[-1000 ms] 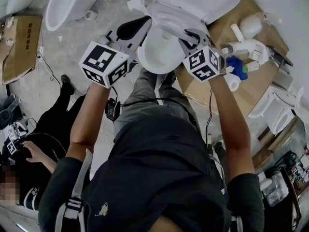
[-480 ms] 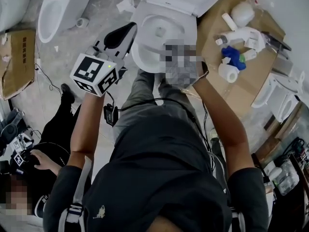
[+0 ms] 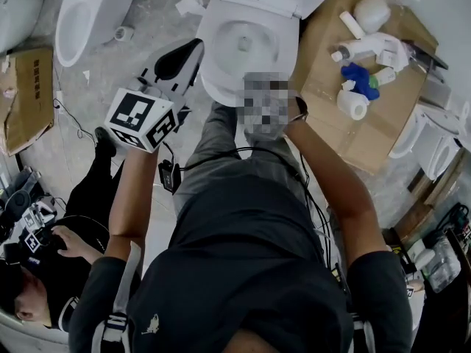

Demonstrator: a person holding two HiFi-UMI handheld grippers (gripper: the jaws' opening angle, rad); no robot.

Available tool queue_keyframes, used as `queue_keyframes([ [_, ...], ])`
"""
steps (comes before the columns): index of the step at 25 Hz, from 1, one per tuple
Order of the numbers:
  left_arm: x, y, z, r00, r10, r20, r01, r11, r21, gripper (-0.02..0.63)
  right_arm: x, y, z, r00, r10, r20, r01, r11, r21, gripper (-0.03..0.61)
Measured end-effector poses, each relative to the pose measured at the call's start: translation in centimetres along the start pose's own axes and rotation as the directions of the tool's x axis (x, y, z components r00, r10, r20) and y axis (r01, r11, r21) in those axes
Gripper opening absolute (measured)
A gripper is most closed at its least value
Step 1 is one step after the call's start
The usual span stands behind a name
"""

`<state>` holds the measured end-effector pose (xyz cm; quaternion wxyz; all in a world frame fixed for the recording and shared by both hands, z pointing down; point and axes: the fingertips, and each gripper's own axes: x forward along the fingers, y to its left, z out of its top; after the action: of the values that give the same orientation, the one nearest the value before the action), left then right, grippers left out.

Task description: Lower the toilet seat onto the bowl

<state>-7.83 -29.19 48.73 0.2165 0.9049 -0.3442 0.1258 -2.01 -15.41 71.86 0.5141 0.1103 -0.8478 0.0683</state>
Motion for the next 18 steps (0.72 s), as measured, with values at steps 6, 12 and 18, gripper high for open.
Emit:
queue_keyframes([
  [6,-0.2,0.8,-1.2,1.0,0.015,-0.015,-0.015,1.0,-0.012,0.003,3.0,2.7,-1.4,0.997,0.054,-0.063,-0.058,0.997,-0.051,0.215],
  [12,0.4,1.5,-2.5,1.0,0.013,-0.023,-0.013,1.0,-0.016,0.003,5.5,4.6,-3.2,0.989,0.095,-0.111,-0.102,0.993,-0.066,0.227],
  [18,-0.2,2.6,-4.1,0.998,0.021,-0.051,-0.023,0.999,-0.041,0.003,8.3,7.2,-4.2,0.966,0.212,-0.147,-0.216,0.976,-0.015,0.239],
])
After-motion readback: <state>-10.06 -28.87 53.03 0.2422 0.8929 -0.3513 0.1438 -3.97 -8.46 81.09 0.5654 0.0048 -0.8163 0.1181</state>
